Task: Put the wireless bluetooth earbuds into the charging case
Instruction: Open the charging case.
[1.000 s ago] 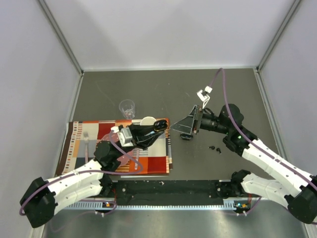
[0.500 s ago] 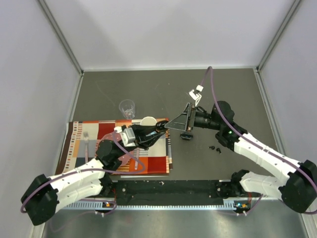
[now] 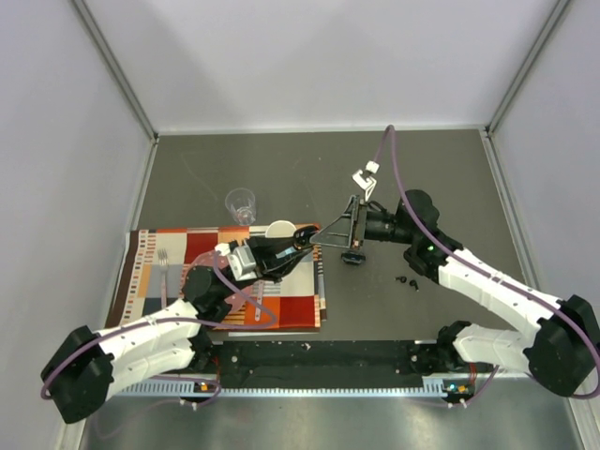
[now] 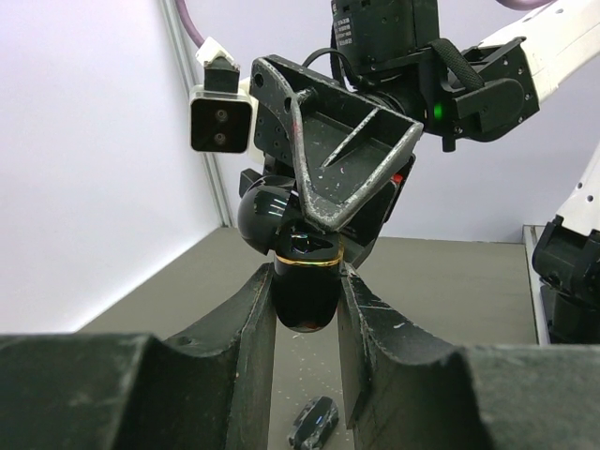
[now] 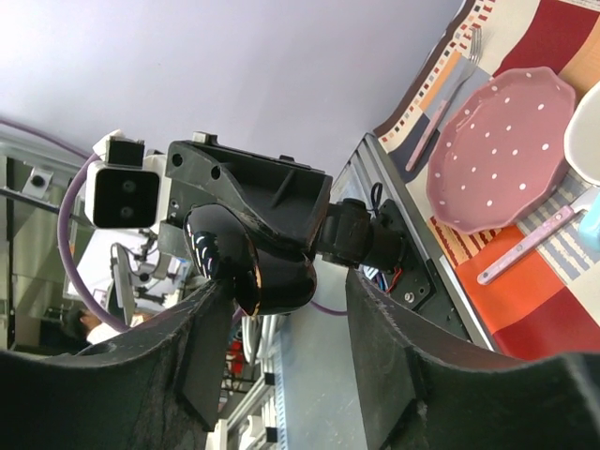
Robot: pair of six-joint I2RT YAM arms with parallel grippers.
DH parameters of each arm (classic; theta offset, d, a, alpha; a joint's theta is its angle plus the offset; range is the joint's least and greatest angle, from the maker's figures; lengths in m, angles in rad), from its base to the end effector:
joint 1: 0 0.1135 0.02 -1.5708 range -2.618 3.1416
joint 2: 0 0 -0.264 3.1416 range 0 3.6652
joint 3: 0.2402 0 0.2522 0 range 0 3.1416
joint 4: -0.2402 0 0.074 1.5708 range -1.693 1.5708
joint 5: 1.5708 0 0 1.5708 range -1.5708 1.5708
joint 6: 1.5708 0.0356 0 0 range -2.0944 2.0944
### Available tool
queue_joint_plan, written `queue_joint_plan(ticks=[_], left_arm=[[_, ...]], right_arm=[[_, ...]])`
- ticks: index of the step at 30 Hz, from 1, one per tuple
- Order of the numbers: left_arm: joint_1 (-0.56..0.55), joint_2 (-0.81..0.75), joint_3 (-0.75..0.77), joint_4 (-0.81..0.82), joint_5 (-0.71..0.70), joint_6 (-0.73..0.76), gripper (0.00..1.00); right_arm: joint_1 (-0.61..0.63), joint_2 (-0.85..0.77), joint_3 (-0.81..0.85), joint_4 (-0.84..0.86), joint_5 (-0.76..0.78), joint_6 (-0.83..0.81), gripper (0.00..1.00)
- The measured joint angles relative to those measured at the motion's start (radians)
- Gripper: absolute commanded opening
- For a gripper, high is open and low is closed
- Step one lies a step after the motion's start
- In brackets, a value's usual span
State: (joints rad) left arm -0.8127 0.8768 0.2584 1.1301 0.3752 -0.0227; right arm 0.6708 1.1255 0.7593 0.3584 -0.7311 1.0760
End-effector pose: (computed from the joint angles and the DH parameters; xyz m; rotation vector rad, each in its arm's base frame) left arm 0.1135 -0.1389 0.2758 0.7457 0.8700 -0.9446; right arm 0.1865 0.1784 0.3193 -0.3118 1.9281 1.8375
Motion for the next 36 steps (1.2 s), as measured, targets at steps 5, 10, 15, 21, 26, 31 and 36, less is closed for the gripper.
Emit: queue_joint_plan(ticks=[5,10,15,21,26,31,36], left_arm=[[0.000,0.010,-0.001,0.006,-0.002,0.001,0.00],[0.000,0.012,-0.003,0.021,-0.002,0.019,0.00],[0.000,0.016,-0.005,0.035,-0.002,0.026,0.04],[0.000,0.019,-0.005,0.037,-0.005,0.015,0.09],[0.000,0.025,-0.005,0.017,-0.010,-0.003,0.13],[-0.001,0.025,-0.005,-0.003,-0.010,-0.013,0.15],[0.000,0.032,-0.004,-0.011,-0.018,-0.026,0.15]], right_arm=[[0.000,0.019,0.000,0.049,-0.027,0.018,0.40],[0.000,0.028,0.000,0.076,-0.040,0.024,0.20],[0.000,0.028,0.000,0.084,-0.042,0.028,0.01],[0.000,0.027,0.000,0.077,-0.034,0.023,0.00],[0.002,0.004,0.002,0.009,0.001,-0.016,0.00],[0.013,-0.023,0.016,-0.077,0.041,-0.064,0.00],[0.024,-0.028,0.044,-0.151,0.080,-0.107,0.00]])
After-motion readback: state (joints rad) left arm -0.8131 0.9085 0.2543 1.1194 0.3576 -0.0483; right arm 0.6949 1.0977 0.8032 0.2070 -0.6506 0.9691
